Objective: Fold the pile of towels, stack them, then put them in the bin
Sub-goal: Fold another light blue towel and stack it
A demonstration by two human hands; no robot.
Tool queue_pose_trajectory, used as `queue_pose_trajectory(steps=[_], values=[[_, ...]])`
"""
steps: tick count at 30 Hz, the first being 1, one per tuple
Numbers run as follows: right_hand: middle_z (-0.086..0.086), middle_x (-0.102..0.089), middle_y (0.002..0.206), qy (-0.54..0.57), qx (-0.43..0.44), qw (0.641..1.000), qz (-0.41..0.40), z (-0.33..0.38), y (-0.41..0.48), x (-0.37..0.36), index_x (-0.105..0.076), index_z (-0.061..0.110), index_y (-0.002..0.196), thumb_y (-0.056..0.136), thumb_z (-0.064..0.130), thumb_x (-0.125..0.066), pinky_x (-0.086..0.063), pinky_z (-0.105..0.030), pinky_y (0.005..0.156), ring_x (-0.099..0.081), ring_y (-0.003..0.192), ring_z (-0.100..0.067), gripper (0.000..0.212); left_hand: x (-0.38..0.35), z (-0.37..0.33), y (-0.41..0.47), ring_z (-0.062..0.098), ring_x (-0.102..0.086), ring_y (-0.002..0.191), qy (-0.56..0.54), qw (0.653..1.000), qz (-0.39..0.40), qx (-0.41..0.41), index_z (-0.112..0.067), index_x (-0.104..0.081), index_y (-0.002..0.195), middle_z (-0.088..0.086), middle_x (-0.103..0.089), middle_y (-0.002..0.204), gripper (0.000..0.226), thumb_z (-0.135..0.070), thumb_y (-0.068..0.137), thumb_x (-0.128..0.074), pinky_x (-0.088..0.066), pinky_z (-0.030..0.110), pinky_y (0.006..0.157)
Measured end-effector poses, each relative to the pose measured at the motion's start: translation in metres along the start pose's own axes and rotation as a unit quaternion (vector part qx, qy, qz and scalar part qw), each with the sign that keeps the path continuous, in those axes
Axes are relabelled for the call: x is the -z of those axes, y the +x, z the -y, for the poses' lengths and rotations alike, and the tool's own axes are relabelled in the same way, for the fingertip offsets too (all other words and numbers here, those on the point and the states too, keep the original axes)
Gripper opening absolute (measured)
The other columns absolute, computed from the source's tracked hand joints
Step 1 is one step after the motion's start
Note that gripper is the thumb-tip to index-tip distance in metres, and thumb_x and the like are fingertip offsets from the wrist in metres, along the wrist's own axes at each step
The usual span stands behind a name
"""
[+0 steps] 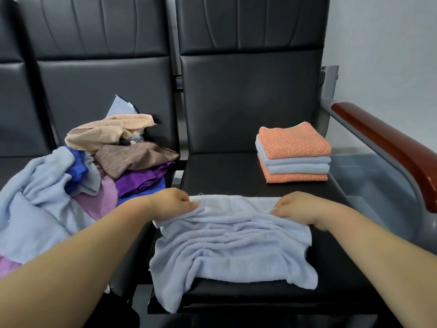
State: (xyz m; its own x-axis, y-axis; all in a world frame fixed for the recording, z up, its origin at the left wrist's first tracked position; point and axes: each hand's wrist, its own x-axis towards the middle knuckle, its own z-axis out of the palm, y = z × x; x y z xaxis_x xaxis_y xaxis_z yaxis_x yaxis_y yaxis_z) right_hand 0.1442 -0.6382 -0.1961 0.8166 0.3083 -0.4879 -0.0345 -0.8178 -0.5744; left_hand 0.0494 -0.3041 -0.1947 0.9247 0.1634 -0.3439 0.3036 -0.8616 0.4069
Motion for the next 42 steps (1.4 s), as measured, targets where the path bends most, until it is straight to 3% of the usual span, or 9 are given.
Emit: queue_pose_trajectory(steps=[3,7,9,14,23,30,35,39,42], values=[[-0.002,-0.075,0.096,-0.009,0.018,0.998,-0.066,-0.002,0.008,0.0,-0.077,0.017,0.088,0.083,0.021,-0.078,-0.057,-0.034,0.079,-0.067,0.088,-0.018,0.006,-0.001,0.004,0.007,0.011,-0.06,0.076,0.01,1.0,0.004,-0.008,-0.02,-0.071,0.088,-0.006,-0.07,0.083,0.033,-0.052,0.092,-0.067,-0.048,0.024,0.071],[-0.006,-0.062,0.075,0.002,-0.003,0.99,-0.138,-0.007,0.025,0.006,-0.061,0.011,0.071,0.084,0.017,-0.072,-0.039,-0.031,0.062,-0.051,0.07,-0.022,0.017,-0.003,0.002,0.016,0.011,-0.064,0.081,0.03,0.998,-0.05,-0.02,-0.023,-0.073,0.09,-0.007,-0.072,0.087,0.026,-0.049,0.091,-0.069,-0.048,0.022,0.068],[-0.005,-0.055,0.073,-0.026,-0.011,0.986,-0.166,-0.009,0.031,0.006,-0.053,0.016,0.07,0.084,0.017,-0.066,-0.036,-0.033,0.061,-0.046,0.068,-0.022,0.02,-0.004,0.001,0.023,0.013,-0.066,0.083,0.021,0.998,-0.063,-0.018,-0.023,-0.073,0.088,-0.007,-0.072,0.086,0.028,-0.051,0.089,-0.069,-0.05,0.025,0.071],[-0.005,-0.071,0.087,-0.107,-0.016,0.978,-0.176,-0.014,0.043,0.004,-0.07,0.014,0.086,0.089,0.018,-0.059,-0.047,-0.032,0.064,-0.066,0.081,-0.024,0.012,-0.007,0.005,0.04,0.012,-0.056,0.069,-0.101,0.994,-0.046,-0.015,-0.014,-0.07,0.081,-0.008,-0.061,0.071,0.029,-0.04,0.093,-0.069,-0.045,0.027,0.066],[-0.003,-0.065,0.09,-0.162,-0.033,0.974,-0.156,-0.011,0.055,0.006,-0.063,0.015,0.09,0.093,0.018,-0.055,-0.042,-0.031,0.059,-0.059,0.078,-0.021,0.009,-0.027,0.011,0.061,0.021,-0.058,0.073,0.011,0.988,-0.148,-0.029,-0.018,-0.056,0.081,0.0,-0.063,0.077,0.025,-0.036,0.098,-0.06,-0.046,0.036,0.068],[0.002,-0.048,0.074,-0.165,-0.029,0.972,-0.162,-0.009,0.054,0.002,-0.042,0.02,0.076,0.088,0.026,-0.061,-0.031,-0.029,0.052,-0.044,0.063,-0.016,0.023,-0.02,0.016,0.066,0.019,-0.059,0.081,0.054,0.99,-0.127,0.004,-0.023,-0.055,0.088,-0.002,-0.059,0.095,0.021,-0.042,0.091,-0.065,-0.045,0.034,0.066],[-0.003,-0.049,0.099,-0.216,-0.033,0.966,-0.136,-0.003,0.047,-0.002,-0.048,0.019,0.081,0.092,0.03,-0.056,-0.036,-0.03,0.057,-0.052,0.073,-0.017,0.018,-0.008,0.02,0.062,0.017,-0.051,0.072,0.072,0.995,-0.063,0.004,-0.02,-0.051,0.078,-0.003,-0.059,0.082,0.029,-0.041,0.091,-0.066,-0.043,0.032,0.066],[0.001,-0.052,0.084,-0.178,0.007,0.966,-0.189,-0.008,0.039,-0.003,-0.046,0.019,0.079,0.093,0.023,-0.055,-0.035,-0.031,0.058,-0.047,0.07,-0.017,0.017,0.002,0.02,0.051,0.014,-0.049,0.07,0.052,0.996,-0.071,-0.009,-0.018,-0.053,0.083,-0.005,-0.057,0.082,0.024,-0.036,0.091,-0.067,-0.04,0.029,0.063],[0.001,-0.058,0.091,-0.154,0.031,0.967,-0.203,-0.003,0.035,-0.005,-0.05,0.021,0.088,0.097,0.023,-0.055,-0.041,-0.033,0.061,-0.055,0.078,-0.018,0.01,0.012,0.022,0.042,0.016,-0.059,0.084,0.06,0.994,-0.096,-0.013,-0.023,-0.063,0.094,-0.003,-0.065,0.095,0.008,-0.031,0.095,-0.062,-0.044,0.029,0.067]])
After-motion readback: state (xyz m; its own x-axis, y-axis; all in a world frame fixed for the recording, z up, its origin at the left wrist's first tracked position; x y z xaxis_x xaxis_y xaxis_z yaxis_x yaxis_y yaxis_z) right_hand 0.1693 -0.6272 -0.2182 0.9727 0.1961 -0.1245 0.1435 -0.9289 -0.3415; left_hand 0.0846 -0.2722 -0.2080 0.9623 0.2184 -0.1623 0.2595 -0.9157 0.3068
